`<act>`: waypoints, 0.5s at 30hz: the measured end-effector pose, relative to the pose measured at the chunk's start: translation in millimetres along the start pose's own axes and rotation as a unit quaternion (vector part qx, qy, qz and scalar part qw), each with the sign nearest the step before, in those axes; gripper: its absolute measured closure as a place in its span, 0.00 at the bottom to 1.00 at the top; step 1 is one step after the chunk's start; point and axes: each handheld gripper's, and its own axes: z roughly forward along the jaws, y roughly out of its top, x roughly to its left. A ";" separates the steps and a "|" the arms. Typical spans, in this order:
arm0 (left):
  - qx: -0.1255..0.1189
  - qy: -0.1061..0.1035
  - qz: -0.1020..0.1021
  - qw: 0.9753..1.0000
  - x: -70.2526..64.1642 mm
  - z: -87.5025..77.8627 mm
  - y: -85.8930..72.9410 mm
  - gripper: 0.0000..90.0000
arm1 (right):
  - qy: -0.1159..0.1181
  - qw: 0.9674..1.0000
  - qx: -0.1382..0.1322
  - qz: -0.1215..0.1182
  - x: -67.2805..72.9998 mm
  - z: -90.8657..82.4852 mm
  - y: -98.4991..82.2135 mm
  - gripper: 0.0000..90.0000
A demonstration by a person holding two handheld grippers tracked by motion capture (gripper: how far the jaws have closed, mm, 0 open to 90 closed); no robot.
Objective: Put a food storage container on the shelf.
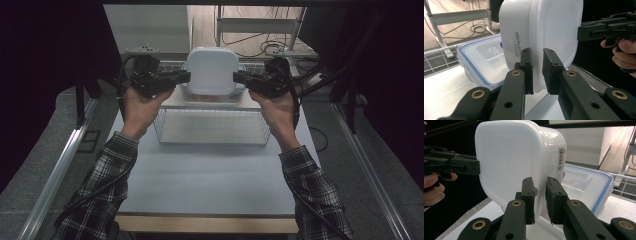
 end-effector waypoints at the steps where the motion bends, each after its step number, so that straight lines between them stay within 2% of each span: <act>1: 0.001 -0.001 -0.002 1.000 1.1 1.8 0.9 0.89 | 0.000 1.000 0.000 0.000 0.0 0.0 0.0 0.86; 8: 0.002 -0.013 -0.019 1.000 11.0 12.9 6.0 0.87 | -0.007 1.000 0.004 0.012 -9.3 6.3 6.1 0.85; 15: -0.001 -0.015 -0.023 1.000 13.0 17.4 11.6 0.79 | -0.014 1.000 0.002 0.021 -11.5 12.6 12.5 0.77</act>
